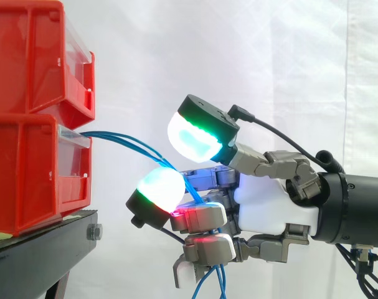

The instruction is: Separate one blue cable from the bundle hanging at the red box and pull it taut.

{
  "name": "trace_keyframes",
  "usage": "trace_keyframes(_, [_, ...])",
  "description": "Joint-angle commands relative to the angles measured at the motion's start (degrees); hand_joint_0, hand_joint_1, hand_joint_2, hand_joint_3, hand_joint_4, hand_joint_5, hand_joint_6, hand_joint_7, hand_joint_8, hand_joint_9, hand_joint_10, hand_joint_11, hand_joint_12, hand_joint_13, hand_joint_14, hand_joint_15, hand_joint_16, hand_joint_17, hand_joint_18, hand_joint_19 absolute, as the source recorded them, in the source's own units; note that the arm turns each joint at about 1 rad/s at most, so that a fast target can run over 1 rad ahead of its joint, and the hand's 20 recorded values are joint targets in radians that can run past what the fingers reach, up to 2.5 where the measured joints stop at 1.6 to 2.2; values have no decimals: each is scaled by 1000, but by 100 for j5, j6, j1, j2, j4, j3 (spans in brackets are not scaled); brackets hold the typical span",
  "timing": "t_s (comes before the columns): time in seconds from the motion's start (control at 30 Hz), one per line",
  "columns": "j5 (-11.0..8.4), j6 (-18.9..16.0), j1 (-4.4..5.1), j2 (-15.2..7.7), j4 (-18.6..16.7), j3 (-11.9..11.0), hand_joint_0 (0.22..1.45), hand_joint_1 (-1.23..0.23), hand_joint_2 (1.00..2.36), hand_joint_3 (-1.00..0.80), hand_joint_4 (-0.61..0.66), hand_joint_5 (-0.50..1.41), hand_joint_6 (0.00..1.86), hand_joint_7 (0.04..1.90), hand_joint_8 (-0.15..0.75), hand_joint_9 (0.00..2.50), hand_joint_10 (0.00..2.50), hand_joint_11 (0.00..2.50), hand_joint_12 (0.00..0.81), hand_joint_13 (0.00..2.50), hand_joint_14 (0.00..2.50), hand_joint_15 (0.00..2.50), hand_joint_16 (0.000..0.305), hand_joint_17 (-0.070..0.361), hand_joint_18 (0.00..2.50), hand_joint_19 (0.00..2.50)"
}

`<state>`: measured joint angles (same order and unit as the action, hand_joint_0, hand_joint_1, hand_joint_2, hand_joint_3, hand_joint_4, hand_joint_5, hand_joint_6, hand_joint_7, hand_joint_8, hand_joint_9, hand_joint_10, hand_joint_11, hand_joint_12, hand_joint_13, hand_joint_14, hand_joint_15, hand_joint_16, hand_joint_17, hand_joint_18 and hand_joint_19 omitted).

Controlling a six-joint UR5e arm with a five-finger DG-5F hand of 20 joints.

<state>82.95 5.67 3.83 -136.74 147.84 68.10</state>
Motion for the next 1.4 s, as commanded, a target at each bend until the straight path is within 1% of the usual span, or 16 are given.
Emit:
trace_keyframes(0.0, [-59,57,-5,-2,8,-8,503,-453,1000,-500,195,-220,889,947,292,1078,0,1737,403,1164,20,1227,56,126,854,731])
trace_keyframes(0.17, [-103,128,3,-46,-44,1,509,-383,1000,-500,190,-217,881,935,295,1079,1,1717,402,1161,19,1225,55,124,858,741])
trace_keyframes(0.27, [-130,101,3,-90,-106,1,518,-384,1000,-500,180,-217,867,947,284,1076,1,1723,400,1161,20,1227,55,124,855,743])
trace_keyframes(0.5, [-112,110,-14,-90,-71,1,531,-435,1000,-500,175,-221,862,953,279,1078,2,1714,390,1165,21,1226,54,122,864,744])
trace_keyframes(0.63, [-121,119,-14,-108,-132,1,536,-461,1000,-500,176,-223,862,962,284,1077,3,1711,388,1167,20,1222,54,121,865,738])
trace_keyframes(0.7, [-121,119,-23,-116,-176,1,551,-519,1001,-486,174,-231,866,955,270,1063,3,1728,383,1174,20,1233,53,120,863,735])
trace_keyframes(0.83, [-130,110,-14,-125,-211,1,568,-619,1004,-453,180,-249,879,928,268,1029,2,1747,348,1270,16,1401,53,119,879,745])
trace_keyframes(0.87, [-103,84,-32,-204,-211,1,568,-629,1003,-456,175,-252,881,922,263,1021,15,1737,346,1279,16,1420,53,119,888,745])
trace_keyframes(0.9, [-94,57,-49,-213,-229,1,568,-631,1003,-455,174,-252,882,912,263,1015,33,1734,349,1283,15,1426,53,120,897,738])
trace_keyframes(0.97, [-94,-13,-76,-204,-238,1,568,-629,1004,-453,175,-252,882,912,264,1014,41,1729,346,1292,15,1421,53,120,898,750])
trace_keyframes(1.03, [-86,-22,-93,-204,-229,1,567,-593,1004,-450,172,-251,882,903,275,1023,56,1720,346,1301,14,1427,53,120,903,748])
trace_keyframes(1.07, [-42,-22,-129,-204,-264,1,563,-565,1003,-460,171,-250,881,913,275,1036,61,1709,350,1306,14,1431,53,120,902,757])
trace_keyframes(1.13, [-15,-22,-146,-204,-264,-8,548,-476,1001,-489,173,-247,880,910,280,1046,64,1714,356,1313,14,1434,54,122,909,754])
trace_keyframes(1.2, [-7,-4,-146,-204,-282,-8,561,-432,1001,-483,170,-241,880,924,276,1073,33,1732,350,1318,14,1438,54,121,907,756])
trace_keyframes(1.27, [-7,-4,-155,-204,-282,1,583,-434,1005,-442,165,-240,885,943,263,1081,2,1762,345,1320,15,1438,53,119,905,761])
trace_keyframes(1.37, [-7,5,-146,-204,-264,1,599,-497,1011,-370,165,-240,894,955,267,1084,0,1759,337,1322,14,1431,53,119,903,764])
